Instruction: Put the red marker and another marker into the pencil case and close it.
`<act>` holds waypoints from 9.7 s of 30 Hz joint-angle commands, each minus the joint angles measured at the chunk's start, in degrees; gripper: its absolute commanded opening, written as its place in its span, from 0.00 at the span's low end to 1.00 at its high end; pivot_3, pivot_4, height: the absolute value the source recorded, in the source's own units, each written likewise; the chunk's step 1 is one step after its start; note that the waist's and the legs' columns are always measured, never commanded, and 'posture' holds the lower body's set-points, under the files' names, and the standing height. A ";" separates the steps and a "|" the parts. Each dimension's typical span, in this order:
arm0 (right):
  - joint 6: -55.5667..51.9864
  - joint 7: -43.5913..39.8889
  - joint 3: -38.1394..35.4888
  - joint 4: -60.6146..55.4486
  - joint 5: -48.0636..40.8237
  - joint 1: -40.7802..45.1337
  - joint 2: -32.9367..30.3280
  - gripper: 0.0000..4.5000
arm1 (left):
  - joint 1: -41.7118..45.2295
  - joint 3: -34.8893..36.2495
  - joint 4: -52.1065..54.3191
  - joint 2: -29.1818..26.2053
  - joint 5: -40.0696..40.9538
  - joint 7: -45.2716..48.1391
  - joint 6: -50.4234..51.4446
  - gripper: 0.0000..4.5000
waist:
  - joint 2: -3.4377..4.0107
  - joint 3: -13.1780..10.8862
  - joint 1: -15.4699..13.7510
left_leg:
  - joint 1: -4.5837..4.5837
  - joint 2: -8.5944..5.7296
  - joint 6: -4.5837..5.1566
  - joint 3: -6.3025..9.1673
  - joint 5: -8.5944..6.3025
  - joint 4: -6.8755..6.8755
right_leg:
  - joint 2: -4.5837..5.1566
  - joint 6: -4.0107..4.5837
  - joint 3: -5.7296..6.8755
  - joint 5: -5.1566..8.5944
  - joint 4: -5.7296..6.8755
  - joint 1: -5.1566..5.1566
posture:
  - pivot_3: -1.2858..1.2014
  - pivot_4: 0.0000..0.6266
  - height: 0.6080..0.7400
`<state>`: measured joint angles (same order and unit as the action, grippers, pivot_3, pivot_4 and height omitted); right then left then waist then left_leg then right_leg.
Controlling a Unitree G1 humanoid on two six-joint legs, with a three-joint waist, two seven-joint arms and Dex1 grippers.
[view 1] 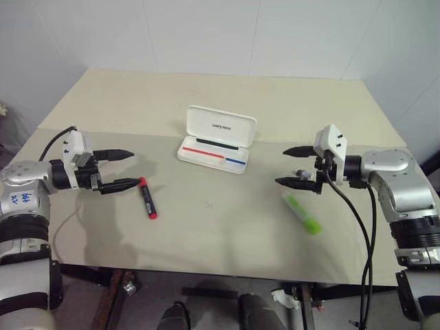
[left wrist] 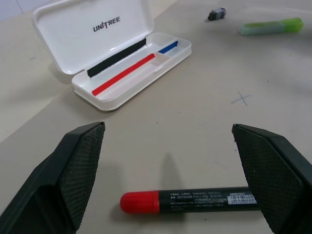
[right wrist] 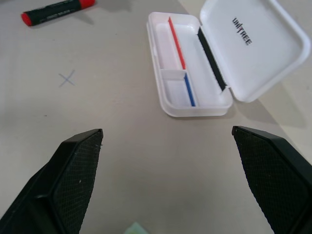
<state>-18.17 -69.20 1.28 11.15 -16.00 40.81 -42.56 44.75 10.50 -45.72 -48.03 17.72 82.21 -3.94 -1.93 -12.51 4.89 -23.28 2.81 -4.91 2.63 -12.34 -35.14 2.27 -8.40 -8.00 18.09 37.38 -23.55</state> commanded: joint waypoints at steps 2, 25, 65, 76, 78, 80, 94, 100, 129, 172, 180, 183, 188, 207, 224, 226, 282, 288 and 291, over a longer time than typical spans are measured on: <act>-0.80 1.83 -3.45 -3.74 -2.35 -0.47 -0.46 1.00 | 2.50 -0.24 -1.01 0.44 -0.42 0.29 -2.10 0.99 | 0.00 0.00 -0.10 | 0.01 0.00 0.00 0.00 0.00 0.00 | 0.00 0.00 0.00 0.00 0.01 0.00 | 0.52 0.24 1.00; -6.88 14.29 11.11 -4.33 5.09 4.72 16.40 1.00 | -4.78 5.14 6.43 -0.51 5.15 -0.03 2.76 0.99 | -0.01 0.00 0.05 | 0.00 0.02 0.00 -0.01 0.00 0.01 | -0.03 0.02 -0.03 0.00 0.02 -0.05 | 0.52 0.24 1.00; 5.78 9.19 15.76 43.47 20.94 29.59 29.29 1.00 | -29.96 22.30 32.64 -4.14 17.40 -7.29 13.59 0.99 | -0.03 0.01 3.53 | 0.00 0.05 -0.01 -0.01 -0.01 0.16 | -0.02 0.06 -0.05 0.02 0.01 -0.12 | 0.52 0.24 1.00; 8.62 10.96 16.43 53.23 25.64 34.31 31.69 1.00 | -33.82 24.01 35.80 -3.88 18.76 -8.99 13.72 0.99 | -0.03 0.01 3.68 | -0.01 0.05 -0.05 -0.01 -0.03 0.23 | -0.01 0.09 -0.05 0.03 -0.05 -0.13 | 0.52 0.24 1.00; 8.55 11.04 16.32 54.06 26.19 34.60 31.90 0.96 | -34.21 24.15 36.36 -3.77 18.88 -9.27 13.87 1.00 | -0.03 0.01 3.76 | 0.00 0.05 -0.05 -0.01 -0.03 0.25 | -0.01 0.09 -0.05 0.04 -0.05 -0.13 | 0.52 0.24 1.00; 8.12 11.55 16.47 54.98 26.88 35.05 32.10 0.83 | -34.63 24.37 36.95 -3.74 19.11 -9.68 14.00 1.00 | -0.04 0.02 3.74 | 0.01 0.05 -0.05 -0.01 -0.03 0.25 | -0.01 0.10 -0.05 0.04 -0.05 -0.13 | 0.52 0.24 1.00; 7.39 12.60 14.76 55.60 27.53 37.25 31.17 0.00 | -33.53 22.96 36.59 -3.37 19.29 -10.43 13.58 1.00 | -0.04 0.02 3.76 | 0.00 0.05 -0.08 -0.01 -0.05 0.32 | -0.01 0.10 -0.04 0.04 -0.15 -0.12 | 0.52 0.24 1.00; 8.99 9.37 12.30 48.24 24.41 35.31 28.21 0.00 | -31.91 21.00 36.57 -2.39 19.04 -10.32 13.67 1.00 | -0.04 0.02 3.52 | -0.01 0.05 -0.08 -0.01 -0.05 0.44 | 0.00 0.10 -0.04 0.04 -0.27 -0.12 | 0.52 0.24 1.00; -24.92 -1.86 26.32 -32.22 22.79 0.99 5.04 0.00 | -33.14 19.43 36.05 -0.26 19.32 -7.96 11.93 1.00 | -0.09 0.04 1.42 | -0.03 0.08 -0.20 -0.11 -0.15 0.50 | 0.01 0.13 -0.05 0.14 -0.52 -0.15 | 0.52 0.24 1.00; -24.45 -2.73 13.01 -32.48 -1.03 -0.13 4.36 1.00 | -40.44 19.94 50.22 3.59 18.31 -22.36 16.64 1.00 | -0.14 0.06 -0.05 | -0.01 0.10 -0.18 -0.13 -0.18 0.48 | 0.02 0.18 -0.04 0.17 -0.53 -0.10 | 0.52 0.24 1.00; -10.23 -3.68 2.78 -23.03 -6.95 -2.70 5.64 1.00 | -43.56 18.07 62.28 11.64 16.85 -44.73 25.90 1.00 | -0.19 0.05 -0.14 | -0.01 0.10 -0.11 -0.12 -0.22 0.25 | 0.03 0.06 -0.05 0.09 -0.61 0.06 | 0.52 0.24 1.00; -4.72 -4.01 1.98 -17.92 -6.09 -2.90 5.41 1.00 | -42.60 16.26 65.80 14.69 16.37 -54.07 31.55 1.00 | -0.20 0.05 -0.14 | 0.00 0.08 -0.09 -0.12 -0.23 0.11 | 0.02 0.01 -0.06 0.05 -0.63 0.16 | 0.52 0.24 1.00; 0.84 -3.11 2.44 -11.63 -3.73 -0.92 4.94 1.00 | -40.27 13.88 70.73 18.28 17.40 -66.92 43.21 1.00 | -0.21 0.05 -0.04 | 0.01 0.05 -0.08 -0.13 -0.21 0.00 | 0.02 -0.09 -0.13 -0.06 -0.66 0.20 | 0.52 0.24 1.00; 5.92 -7.64 -2.41 -6.21 -9.01 -4.18 3.56 1.00 | -25.29 11.73 71.65 23.91 16.28 -87.69 78.65 1.00 | -0.22 0.05 -0.10 | 0.00 0.01 -0.10 -0.08 -0.21 0.02 | 0.00 -0.16 -0.14 -0.10 -0.67 0.22 | 0.52 0.24 1.00; 9.34 -8.12 -6.07 -3.54 -10.84 -8.23 2.21 1.00 | -17.19 4.92 61.41 23.16 7.17 -85.47 87.61 0.86 | -0.09 0.12 -0.04 | 0.54 -0.03 -0.01 -0.06 -0.07 -0.03 | 0.01 0.23 -0.15 -0.12 -1.49 1.13 | 0.52 0.24 1.00; 9.58 -7.69 -5.97 -3.32 -10.61 -8.08 2.27 1.00 | -16.70 4.89 60.66 23.21 6.23 -85.12 87.02 0.73 | -0.09 0.12 0.00 | 0.54 -0.04 0.02 -0.08 0.02 -0.04 | 0.02 0.43 -0.20 -0.17 -1.66 1.17 | 0.52 0.24 1.00; 11.91 1.49 -15.24 -16.02 -12.83 -26.94 -0.52 1.00 | 15.44 -33.10 21.24 23.77 -16.30 -13.22 11.31 0.14 | -0.20 -0.07 -1.86 | 0.01 -0.07 0.14 -0.09 -0.36 -0.02 | 0.02 -0.43 -0.23 -0.28 -1.55 0.77 | 0.52 0.24 1.00; 11.55 3.04 -16.08 -17.81 -13.05 -28.92 -0.77 1.00 | 15.50 -32.99 20.08 25.98 -17.70 -13.03 12.12 0.14 | -0.19 -0.07 -1.70 | 0.04 -0.08 0.14 -0.08 -0.36 -0.01 | 0.00 -0.44 -0.24 -0.28 -1.51 0.78 | 0.52 0.24 1.00; 11.42 3.55 -16.23 -17.92 -13.05 -29.21 -0.90 1.00 | 14.92 -33.49 20.38 26.23 -18.64 -12.86 12.17 0.14 | -0.19 -0.07 -1.75 | 0.03 -0.08 0.14 -0.08 -0.36 -0.03 | 0.00 -0.45 -0.24 -0.29 -1.50 0.78 | 0.52 0.24 1.00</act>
<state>-6.68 -66.05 -12.61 -4.53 -27.87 11.96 -42.36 58.74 -23.11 -25.73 -22.34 -0.39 69.41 8.36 -2.13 -12.58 3.14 -23.25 2.73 -4.77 2.56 -12.69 -35.17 2.27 -8.85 -8.24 17.80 35.89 -22.77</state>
